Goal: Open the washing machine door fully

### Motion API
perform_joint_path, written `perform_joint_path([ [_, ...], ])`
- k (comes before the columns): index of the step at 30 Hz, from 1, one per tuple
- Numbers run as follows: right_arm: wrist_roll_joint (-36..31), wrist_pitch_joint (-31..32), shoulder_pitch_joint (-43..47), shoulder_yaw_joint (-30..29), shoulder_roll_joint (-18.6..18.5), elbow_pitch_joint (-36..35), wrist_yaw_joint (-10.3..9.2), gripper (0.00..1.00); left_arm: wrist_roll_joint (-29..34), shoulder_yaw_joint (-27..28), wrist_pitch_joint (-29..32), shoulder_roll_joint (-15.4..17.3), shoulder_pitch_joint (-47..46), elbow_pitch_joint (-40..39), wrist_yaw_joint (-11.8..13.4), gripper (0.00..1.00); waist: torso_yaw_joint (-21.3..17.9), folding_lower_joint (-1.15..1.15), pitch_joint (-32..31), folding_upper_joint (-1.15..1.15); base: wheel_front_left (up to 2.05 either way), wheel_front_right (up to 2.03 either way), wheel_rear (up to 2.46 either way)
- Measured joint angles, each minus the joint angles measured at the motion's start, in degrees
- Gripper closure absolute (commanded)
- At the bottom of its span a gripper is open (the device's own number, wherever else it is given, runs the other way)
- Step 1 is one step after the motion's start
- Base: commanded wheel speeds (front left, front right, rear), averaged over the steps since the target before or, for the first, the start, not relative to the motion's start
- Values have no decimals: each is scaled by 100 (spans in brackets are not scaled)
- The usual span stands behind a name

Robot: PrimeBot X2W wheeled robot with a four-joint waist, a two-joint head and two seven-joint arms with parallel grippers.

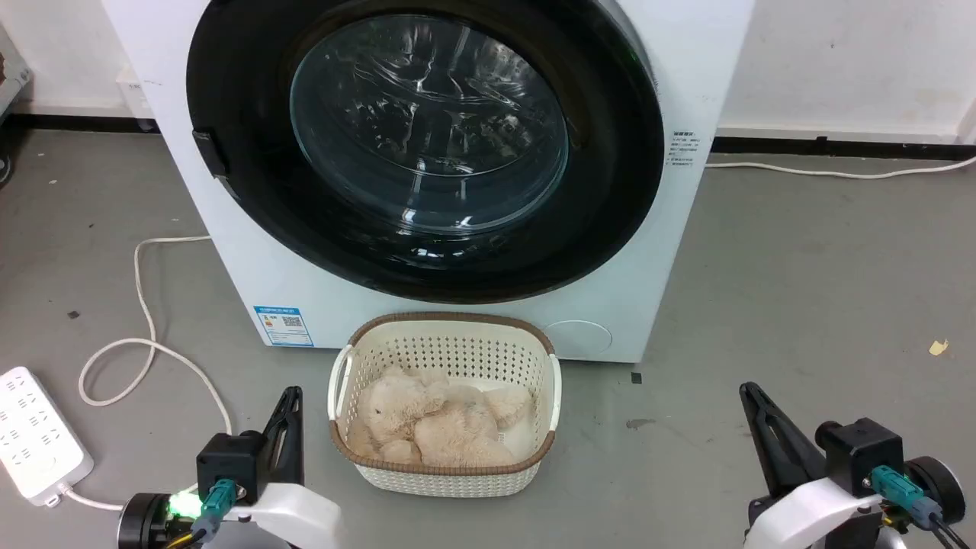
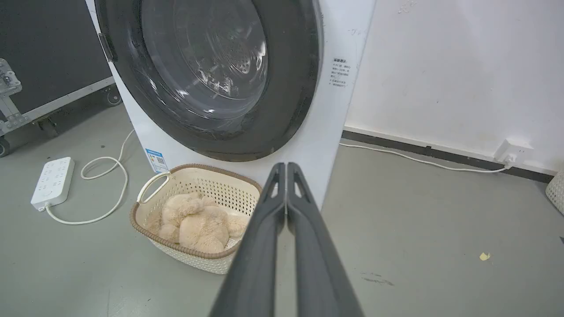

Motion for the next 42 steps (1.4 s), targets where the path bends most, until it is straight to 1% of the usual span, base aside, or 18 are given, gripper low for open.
perform_joint_path([
  [42,0,0,0,-1,0,0,0,100,0,1,0,-1,-1,0,0,100,0,0,0,0,0,0,0],
])
